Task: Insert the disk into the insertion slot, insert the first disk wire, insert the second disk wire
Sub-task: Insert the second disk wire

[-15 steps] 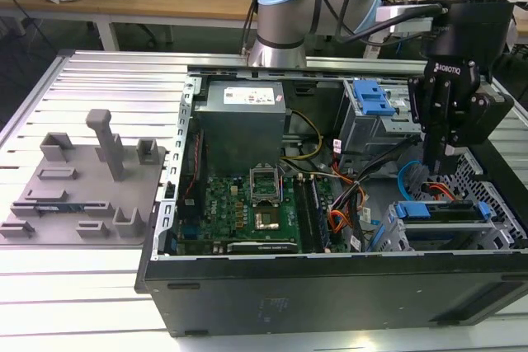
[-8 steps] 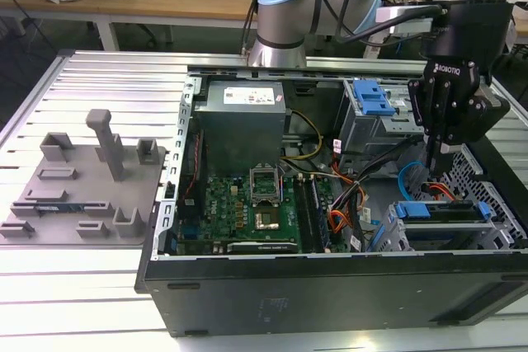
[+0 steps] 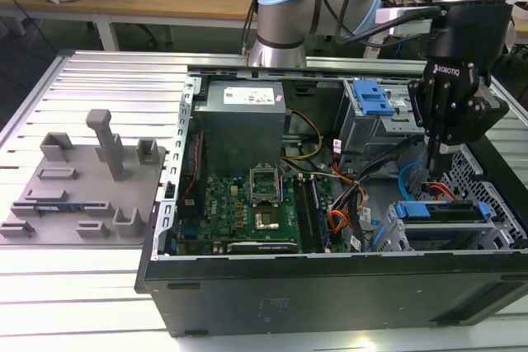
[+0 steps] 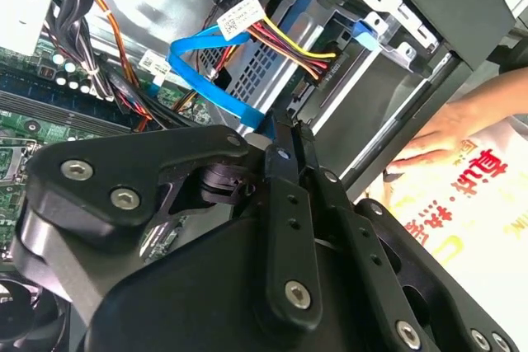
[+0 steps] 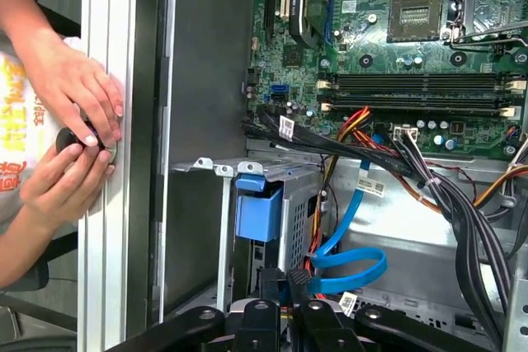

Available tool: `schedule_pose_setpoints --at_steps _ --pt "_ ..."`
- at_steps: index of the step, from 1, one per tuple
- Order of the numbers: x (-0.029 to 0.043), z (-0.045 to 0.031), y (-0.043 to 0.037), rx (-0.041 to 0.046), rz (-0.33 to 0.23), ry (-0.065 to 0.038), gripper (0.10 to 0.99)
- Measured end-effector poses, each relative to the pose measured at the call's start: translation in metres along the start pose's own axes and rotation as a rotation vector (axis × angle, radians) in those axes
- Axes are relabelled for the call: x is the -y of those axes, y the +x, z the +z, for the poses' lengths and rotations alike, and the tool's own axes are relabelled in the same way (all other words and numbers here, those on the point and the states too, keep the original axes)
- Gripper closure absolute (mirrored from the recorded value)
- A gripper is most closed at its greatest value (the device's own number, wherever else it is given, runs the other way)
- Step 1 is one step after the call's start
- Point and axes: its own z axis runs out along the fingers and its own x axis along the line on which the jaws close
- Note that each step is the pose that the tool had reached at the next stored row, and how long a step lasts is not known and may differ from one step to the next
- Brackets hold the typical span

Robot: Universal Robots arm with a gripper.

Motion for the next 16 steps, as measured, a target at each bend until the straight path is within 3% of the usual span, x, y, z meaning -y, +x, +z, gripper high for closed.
schedule_pose_setpoints --at_steps 3,6,9,12,16 --pt "-0.0002 0.0009 0.0018 0.0053 0.001 0.000 0.925" --pt "-0.0004 0.0030 0.0064 0.0160 0.003 0.000 0.925" --pt "-0.0006 0.0055 0.0117 0.0416 0.005 0.001 0.925" --pt "0.0005 0.0072 0.0178 0.0588 0.007 0.002 0.925" --pt "0.0081 0.0073 0.0186 0.0592 0.018 -0.003 0.925"
